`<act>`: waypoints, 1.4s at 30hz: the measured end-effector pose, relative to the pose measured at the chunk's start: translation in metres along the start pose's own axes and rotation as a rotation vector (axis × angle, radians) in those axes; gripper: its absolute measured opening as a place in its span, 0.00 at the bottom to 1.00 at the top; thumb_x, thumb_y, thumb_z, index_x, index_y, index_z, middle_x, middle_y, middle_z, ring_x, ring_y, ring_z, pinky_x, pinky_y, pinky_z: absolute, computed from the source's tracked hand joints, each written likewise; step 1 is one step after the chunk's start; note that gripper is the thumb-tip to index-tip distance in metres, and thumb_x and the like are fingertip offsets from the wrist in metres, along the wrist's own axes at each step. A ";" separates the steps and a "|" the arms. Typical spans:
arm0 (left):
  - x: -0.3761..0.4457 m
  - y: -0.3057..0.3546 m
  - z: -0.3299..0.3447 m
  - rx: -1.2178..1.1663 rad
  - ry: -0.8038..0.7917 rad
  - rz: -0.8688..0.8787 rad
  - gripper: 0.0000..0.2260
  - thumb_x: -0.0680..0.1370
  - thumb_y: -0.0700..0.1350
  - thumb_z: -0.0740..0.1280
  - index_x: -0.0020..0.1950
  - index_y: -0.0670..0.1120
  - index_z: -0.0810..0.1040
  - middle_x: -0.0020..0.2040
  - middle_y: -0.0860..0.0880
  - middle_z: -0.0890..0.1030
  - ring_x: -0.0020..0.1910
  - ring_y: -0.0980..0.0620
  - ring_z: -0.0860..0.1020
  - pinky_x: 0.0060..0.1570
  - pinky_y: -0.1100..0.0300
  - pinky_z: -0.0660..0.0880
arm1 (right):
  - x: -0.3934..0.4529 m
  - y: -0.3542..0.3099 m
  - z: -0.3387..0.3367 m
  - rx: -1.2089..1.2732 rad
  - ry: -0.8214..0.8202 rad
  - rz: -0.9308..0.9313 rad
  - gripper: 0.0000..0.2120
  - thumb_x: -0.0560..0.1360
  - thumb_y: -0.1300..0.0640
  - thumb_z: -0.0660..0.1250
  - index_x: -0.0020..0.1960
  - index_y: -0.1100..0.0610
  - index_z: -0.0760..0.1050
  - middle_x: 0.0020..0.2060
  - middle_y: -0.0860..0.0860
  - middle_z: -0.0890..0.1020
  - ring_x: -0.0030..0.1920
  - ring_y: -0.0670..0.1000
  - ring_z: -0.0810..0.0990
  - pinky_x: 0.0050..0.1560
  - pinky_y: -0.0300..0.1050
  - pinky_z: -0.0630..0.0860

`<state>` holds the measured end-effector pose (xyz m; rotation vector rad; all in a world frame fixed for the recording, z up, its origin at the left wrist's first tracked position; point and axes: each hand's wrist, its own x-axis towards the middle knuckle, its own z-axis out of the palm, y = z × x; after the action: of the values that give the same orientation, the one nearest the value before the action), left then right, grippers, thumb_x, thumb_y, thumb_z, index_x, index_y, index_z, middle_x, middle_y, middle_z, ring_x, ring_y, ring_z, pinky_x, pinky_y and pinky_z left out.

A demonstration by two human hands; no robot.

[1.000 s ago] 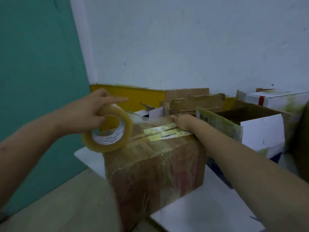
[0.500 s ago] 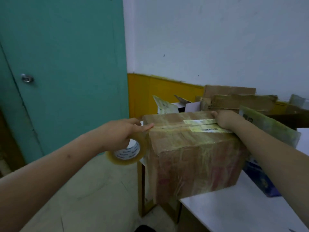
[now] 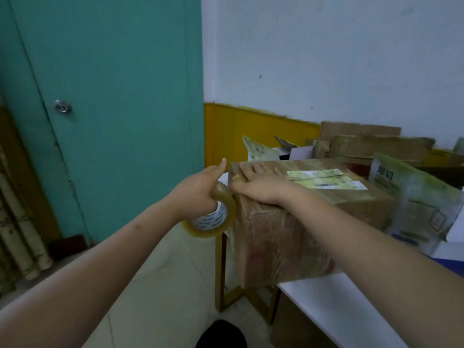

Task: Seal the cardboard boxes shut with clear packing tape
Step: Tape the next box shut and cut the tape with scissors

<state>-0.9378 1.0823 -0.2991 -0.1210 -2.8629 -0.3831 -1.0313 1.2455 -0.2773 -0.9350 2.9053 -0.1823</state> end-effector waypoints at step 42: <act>-0.015 0.263 0.119 -0.516 0.062 0.505 0.10 0.81 0.41 0.65 0.58 0.52 0.81 0.55 0.55 0.74 0.50 0.60 0.75 0.50 0.68 0.72 | -0.367 0.285 0.117 0.003 0.042 0.521 0.17 0.77 0.52 0.68 0.64 0.55 0.78 0.57 0.54 0.80 0.56 0.55 0.79 0.59 0.50 0.75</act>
<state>-0.9215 1.3669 -0.3489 -0.8786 -2.4783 -0.9705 -0.8843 1.6803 -0.4172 -0.1510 3.0602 -0.1678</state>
